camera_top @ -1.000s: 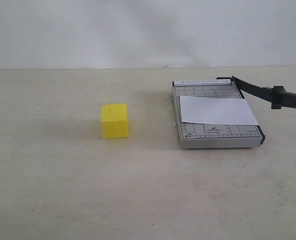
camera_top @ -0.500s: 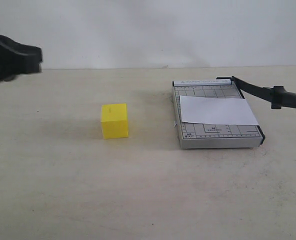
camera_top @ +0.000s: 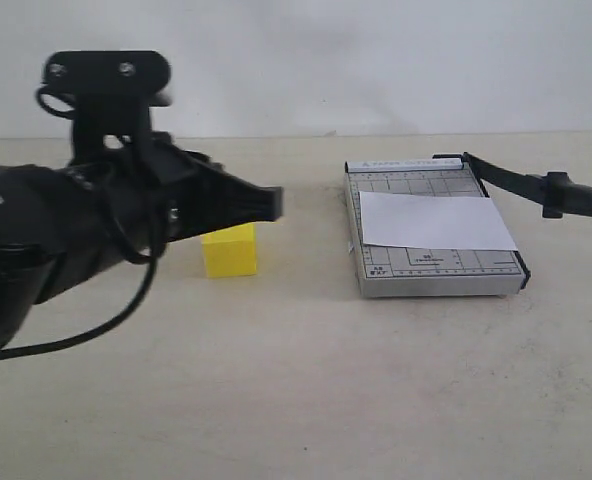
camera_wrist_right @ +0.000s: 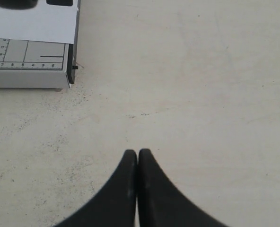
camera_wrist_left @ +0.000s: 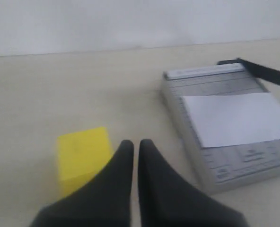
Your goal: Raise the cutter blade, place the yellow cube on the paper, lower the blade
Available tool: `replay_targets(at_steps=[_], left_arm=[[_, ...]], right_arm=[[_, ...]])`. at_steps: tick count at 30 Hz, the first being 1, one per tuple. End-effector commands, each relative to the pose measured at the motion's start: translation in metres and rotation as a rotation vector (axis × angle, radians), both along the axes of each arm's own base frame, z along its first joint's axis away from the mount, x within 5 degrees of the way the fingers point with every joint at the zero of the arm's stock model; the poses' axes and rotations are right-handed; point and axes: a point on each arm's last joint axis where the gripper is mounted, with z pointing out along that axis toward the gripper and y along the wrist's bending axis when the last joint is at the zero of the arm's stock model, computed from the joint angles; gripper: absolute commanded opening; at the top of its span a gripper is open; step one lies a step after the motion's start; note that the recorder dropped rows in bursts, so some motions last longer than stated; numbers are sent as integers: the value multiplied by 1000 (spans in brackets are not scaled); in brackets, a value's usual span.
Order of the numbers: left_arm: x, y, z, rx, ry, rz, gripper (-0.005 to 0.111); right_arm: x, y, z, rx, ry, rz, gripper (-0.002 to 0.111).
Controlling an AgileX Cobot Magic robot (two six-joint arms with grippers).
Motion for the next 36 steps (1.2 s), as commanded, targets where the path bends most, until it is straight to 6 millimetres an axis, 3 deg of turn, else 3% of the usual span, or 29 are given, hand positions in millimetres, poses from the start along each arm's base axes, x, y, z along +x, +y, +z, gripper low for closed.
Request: replay_targets(at_steps=[1,5,8,11,14,22,36], left_arm=[[12,-60,-2,-3,-5,-270,4],[47,-109,-16,147,-86,-414,4],[68,-132,-37,190,-70,-462,4],[86,-143,-62,220,-63,-436,4],[97,-150,-76,222,-68,-401,4],[107,-168,-117,239,-11,-438,4],[112,-196,-149,212,39,-520,4]], right_arm=[[0,-1,0,15,-7,-18,0],[0,-1,0,16,-4,-18,0],[-1,0,-1,18,12,-17,0],[-2,0,-2,21,31,-15,0],[-3,0,-3,23,46,-14,0],[-3,0,-3,23,46,-14,0],[1,0,6,21,18,-13,0]])
